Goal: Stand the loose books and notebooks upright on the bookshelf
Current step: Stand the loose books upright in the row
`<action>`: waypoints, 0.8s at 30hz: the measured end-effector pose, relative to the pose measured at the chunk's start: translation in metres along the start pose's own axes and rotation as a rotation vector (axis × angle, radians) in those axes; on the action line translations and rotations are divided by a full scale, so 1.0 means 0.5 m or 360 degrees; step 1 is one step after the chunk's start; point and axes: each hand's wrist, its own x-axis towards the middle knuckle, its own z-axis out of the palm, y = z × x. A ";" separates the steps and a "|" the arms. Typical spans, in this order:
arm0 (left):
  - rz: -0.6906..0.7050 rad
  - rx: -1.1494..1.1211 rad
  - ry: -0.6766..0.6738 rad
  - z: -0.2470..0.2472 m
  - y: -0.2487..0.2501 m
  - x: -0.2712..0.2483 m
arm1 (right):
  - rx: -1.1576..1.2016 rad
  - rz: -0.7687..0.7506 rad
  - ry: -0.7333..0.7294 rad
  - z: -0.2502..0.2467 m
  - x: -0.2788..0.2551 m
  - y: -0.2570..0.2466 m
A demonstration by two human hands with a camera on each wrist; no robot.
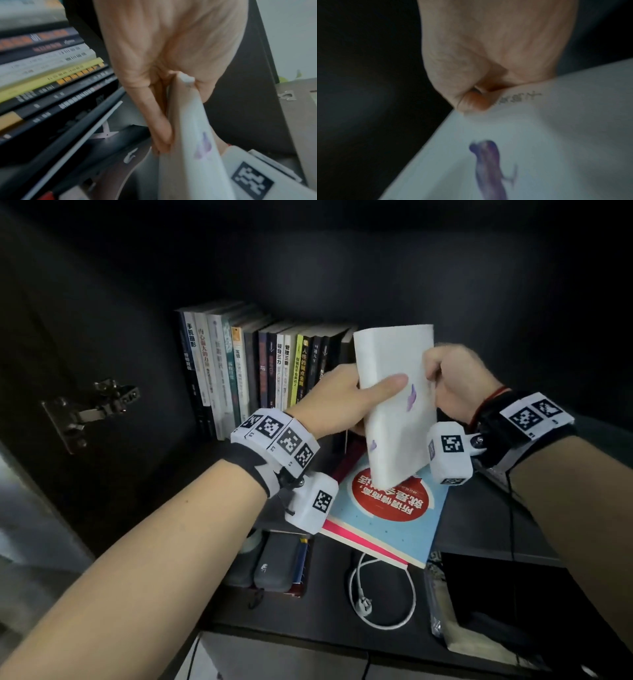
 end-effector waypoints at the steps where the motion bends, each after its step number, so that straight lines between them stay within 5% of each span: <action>1: 0.0003 -0.0021 0.0028 0.005 -0.002 0.004 | -0.0127 0.0078 -0.0133 -0.010 -0.010 -0.005; 3: -0.0050 -0.0119 0.0046 0.011 -0.013 0.014 | -0.0371 0.0192 -0.0356 -0.036 -0.031 -0.007; 6: -0.0259 -0.0255 -0.0122 0.011 -0.024 0.016 | -0.0558 0.0224 -0.0358 -0.087 -0.052 -0.008; 14: -0.0758 0.1076 -0.0253 0.030 -0.076 0.043 | -0.1022 0.0465 0.0154 -0.259 -0.088 -0.021; 18: -0.0825 0.1117 -0.0368 0.068 -0.075 0.048 | -0.1331 0.0596 0.0393 -0.334 -0.077 -0.001; 24: -0.0932 0.1149 -0.0595 0.081 -0.059 0.050 | -0.2115 0.0425 0.0452 -0.271 -0.060 0.002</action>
